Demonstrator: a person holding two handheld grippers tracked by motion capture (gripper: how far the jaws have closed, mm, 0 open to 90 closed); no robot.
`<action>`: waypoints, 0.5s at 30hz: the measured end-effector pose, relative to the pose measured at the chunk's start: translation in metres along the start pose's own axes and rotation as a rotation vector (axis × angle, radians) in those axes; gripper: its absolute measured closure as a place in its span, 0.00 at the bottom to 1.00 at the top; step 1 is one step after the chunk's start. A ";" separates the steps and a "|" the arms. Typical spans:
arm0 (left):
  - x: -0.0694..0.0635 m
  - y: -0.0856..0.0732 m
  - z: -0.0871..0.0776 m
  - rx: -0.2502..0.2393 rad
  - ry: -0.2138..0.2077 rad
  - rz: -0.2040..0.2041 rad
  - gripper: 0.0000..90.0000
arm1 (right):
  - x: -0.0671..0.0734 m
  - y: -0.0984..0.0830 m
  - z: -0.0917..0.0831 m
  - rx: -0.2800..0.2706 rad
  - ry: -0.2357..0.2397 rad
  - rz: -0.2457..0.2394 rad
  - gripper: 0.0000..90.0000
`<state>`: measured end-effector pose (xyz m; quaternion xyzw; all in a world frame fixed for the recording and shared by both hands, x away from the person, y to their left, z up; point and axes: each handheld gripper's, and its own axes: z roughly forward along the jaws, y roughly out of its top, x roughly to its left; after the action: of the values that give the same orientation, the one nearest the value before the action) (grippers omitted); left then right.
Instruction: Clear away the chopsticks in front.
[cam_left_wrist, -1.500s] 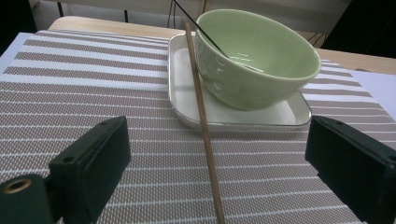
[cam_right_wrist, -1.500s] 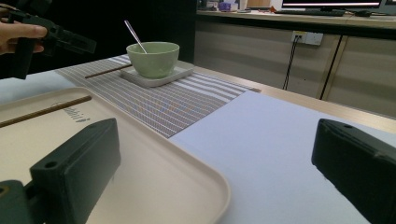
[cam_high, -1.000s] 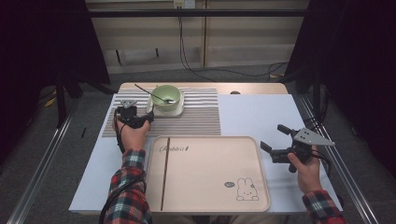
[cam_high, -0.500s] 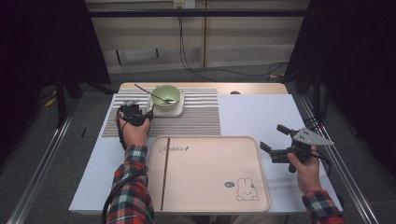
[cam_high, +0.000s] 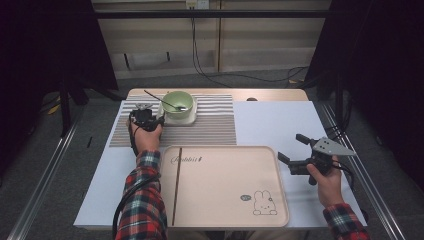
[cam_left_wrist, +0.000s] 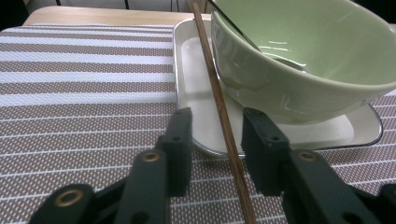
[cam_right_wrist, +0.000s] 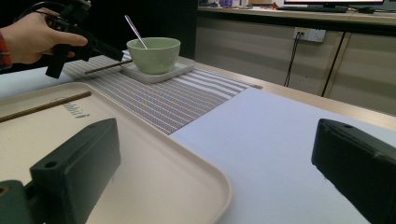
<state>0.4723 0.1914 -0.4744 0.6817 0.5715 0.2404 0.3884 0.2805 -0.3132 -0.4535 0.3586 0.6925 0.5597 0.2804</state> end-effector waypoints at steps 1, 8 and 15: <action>0.000 0.000 0.001 -0.003 0.004 0.005 0.73 | 0.000 0.000 0.000 0.000 0.001 -0.001 0.01; -0.003 0.004 0.008 0.012 0.002 0.017 0.74 | 0.000 0.000 0.001 0.003 -0.001 -0.006 0.01; -0.004 0.005 0.014 0.018 0.014 0.005 0.78 | 0.000 0.000 0.001 0.004 -0.001 -0.007 0.01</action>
<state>0.4850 0.1839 -0.4786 0.6849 0.5746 0.2413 0.3775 0.2809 -0.3131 -0.4539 0.3568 0.6947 0.5572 0.2822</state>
